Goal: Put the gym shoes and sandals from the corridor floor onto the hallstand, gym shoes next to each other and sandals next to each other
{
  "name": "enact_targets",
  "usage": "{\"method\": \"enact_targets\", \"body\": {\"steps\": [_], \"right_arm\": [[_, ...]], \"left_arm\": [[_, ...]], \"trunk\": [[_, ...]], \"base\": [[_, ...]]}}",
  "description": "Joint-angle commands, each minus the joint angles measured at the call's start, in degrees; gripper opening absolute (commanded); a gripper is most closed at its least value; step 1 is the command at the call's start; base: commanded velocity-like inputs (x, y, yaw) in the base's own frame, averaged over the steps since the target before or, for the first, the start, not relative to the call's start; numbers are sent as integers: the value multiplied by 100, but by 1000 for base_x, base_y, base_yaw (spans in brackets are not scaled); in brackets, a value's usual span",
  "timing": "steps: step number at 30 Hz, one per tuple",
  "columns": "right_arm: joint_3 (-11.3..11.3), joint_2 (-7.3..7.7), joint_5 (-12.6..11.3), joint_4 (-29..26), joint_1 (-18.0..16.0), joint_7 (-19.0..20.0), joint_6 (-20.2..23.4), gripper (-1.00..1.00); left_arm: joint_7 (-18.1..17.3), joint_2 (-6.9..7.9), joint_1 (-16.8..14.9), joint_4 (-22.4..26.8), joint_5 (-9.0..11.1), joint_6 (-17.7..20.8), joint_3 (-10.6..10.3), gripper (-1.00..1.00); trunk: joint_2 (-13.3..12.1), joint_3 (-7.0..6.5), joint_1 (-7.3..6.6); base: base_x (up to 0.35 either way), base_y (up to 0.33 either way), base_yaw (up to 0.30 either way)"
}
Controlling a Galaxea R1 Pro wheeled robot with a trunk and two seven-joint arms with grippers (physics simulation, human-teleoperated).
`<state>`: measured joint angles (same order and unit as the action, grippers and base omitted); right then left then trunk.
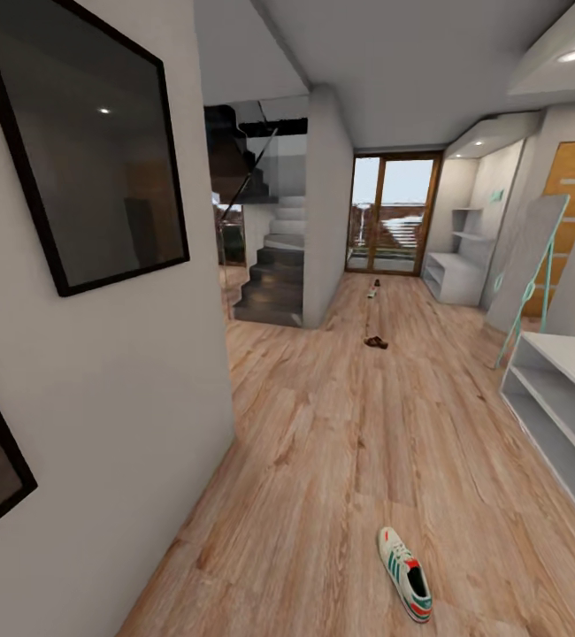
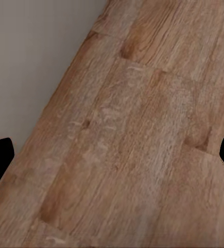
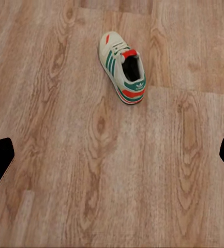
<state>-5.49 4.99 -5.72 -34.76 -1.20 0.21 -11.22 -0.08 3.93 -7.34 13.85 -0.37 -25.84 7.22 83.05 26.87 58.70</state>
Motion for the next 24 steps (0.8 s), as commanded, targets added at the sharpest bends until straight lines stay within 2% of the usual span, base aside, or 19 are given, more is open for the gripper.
{"method": "enact_targets", "body": {"steps": [1,24], "right_arm": [[10,2,-59,4,-3,3,-21,100],[13,2,-57,11,-3,-7,-21,100]], "left_arm": [[-1,0,-4,-5,-5,-19,14,100],[-6,2,-4,-5,-13,-18,7,100]], "trunk": [[3,6,3],[3,6,3]], "base": [[337,10,-2],[338,1,0]]}}
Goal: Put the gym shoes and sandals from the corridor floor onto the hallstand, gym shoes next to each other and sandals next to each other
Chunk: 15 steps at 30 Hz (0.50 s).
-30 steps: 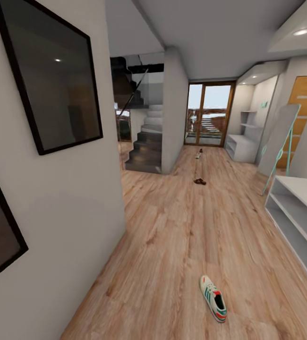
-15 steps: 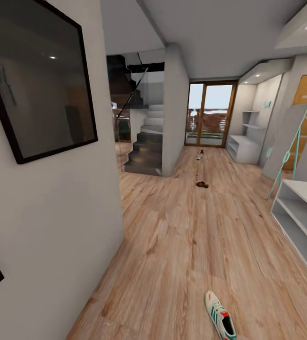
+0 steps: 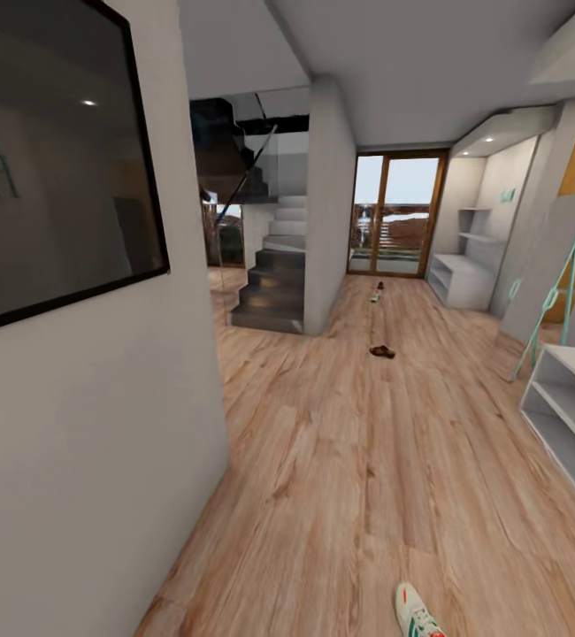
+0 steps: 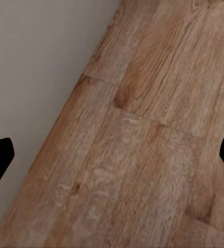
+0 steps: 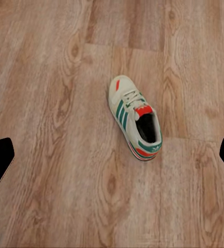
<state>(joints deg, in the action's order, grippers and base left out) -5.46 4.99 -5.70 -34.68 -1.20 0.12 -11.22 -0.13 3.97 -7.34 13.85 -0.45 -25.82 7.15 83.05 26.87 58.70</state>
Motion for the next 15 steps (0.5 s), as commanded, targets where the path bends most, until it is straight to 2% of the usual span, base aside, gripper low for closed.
{"method": "enact_targets", "body": {"steps": [1,7,15], "right_arm": [[10,2,-60,4,-3,-3,-21,100],[9,2,-62,5,-3,-17,-21,100],[9,2,-63,5,-3,-21,-21,100]], "left_arm": [[0,-1,-4,-5,-6,-19,15,100],[-2,-1,-4,-5,-3,-19,15,100],[-4,-1,-4,-5,-1,-19,15,100]], "trunk": [[3,6,3],[3,6,3],[3,6,3]], "base": [[338,0,0],[338,0,-47],[338,0,-208]]}}
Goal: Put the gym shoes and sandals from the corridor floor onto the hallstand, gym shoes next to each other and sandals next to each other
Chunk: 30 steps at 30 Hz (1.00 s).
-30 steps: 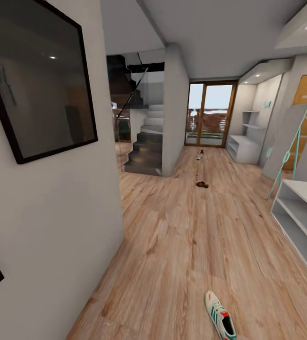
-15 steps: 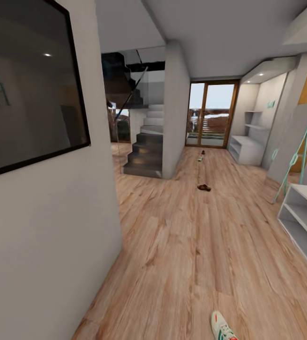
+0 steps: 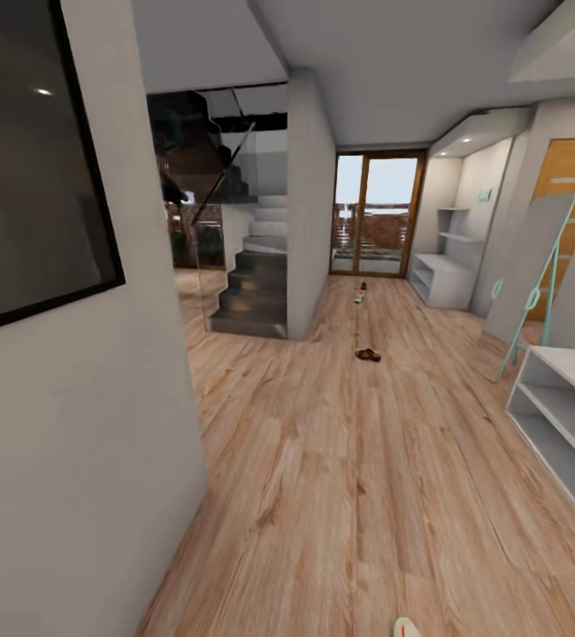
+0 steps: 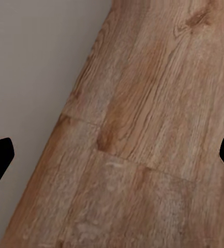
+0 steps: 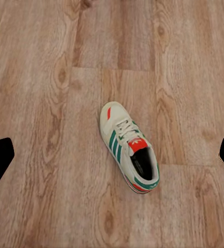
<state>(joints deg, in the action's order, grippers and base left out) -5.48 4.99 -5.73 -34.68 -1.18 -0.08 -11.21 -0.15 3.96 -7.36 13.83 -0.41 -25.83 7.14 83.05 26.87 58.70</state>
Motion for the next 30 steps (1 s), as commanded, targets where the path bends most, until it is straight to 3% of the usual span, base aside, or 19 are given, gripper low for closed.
{"method": "enact_targets", "body": {"steps": [1,11,30], "right_arm": [[12,2,-59,5,-5,-1,-22,100],[11,2,-59,5,-5,-7,-22,100],[11,1,-59,5,-5,-10,-22,100]], "left_arm": [[-2,-1,-3,-3,-7,-18,16,100],[-3,-1,-3,-3,-10,-18,16,100],[5,0,-5,-3,-3,-18,16,100]], "trunk": [[3,6,3],[3,6,3],[3,6,3]], "base": [[338,0,-252],[338,0,-210],[325,0,-17]]}}
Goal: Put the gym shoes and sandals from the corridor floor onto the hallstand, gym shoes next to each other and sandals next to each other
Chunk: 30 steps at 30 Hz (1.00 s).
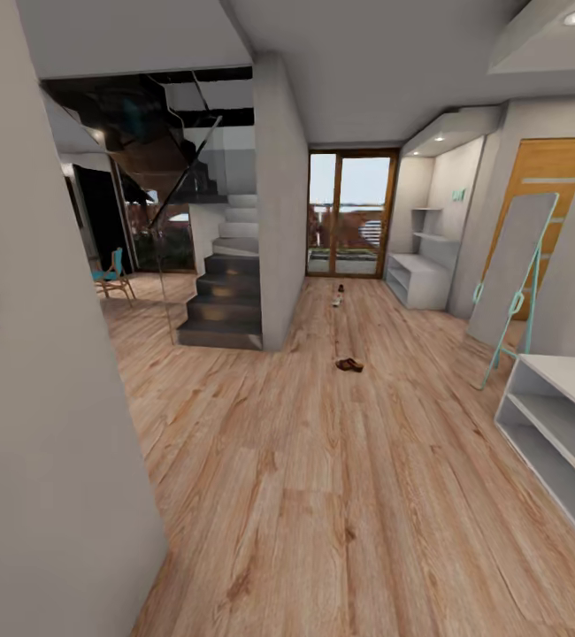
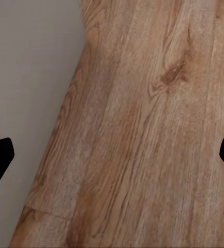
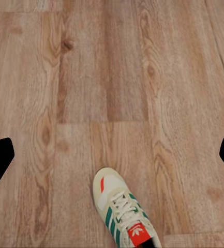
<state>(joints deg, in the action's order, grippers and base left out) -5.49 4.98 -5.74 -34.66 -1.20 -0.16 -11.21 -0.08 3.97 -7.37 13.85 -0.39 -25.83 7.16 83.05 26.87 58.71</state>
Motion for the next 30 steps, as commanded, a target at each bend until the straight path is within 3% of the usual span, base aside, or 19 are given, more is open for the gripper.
{"method": "enact_targets", "body": {"steps": [1,19,30], "right_arm": [[12,2,-59,3,-3,-2,-21,100],[5,0,-59,2,-3,-2,-21,100],[5,3,-59,3,-3,-2,-21,100]], "left_arm": [[-1,-1,-5,-5,-5,-19,16,100],[0,-9,-6,-3,-5,-20,23,100],[0,-10,-9,-3,-5,-19,22,100]], "trunk": [[3,6,2],[3,6,2],[3,6,2]], "base": [[141,0,0],[39,4,0],[132,126,0]]}}
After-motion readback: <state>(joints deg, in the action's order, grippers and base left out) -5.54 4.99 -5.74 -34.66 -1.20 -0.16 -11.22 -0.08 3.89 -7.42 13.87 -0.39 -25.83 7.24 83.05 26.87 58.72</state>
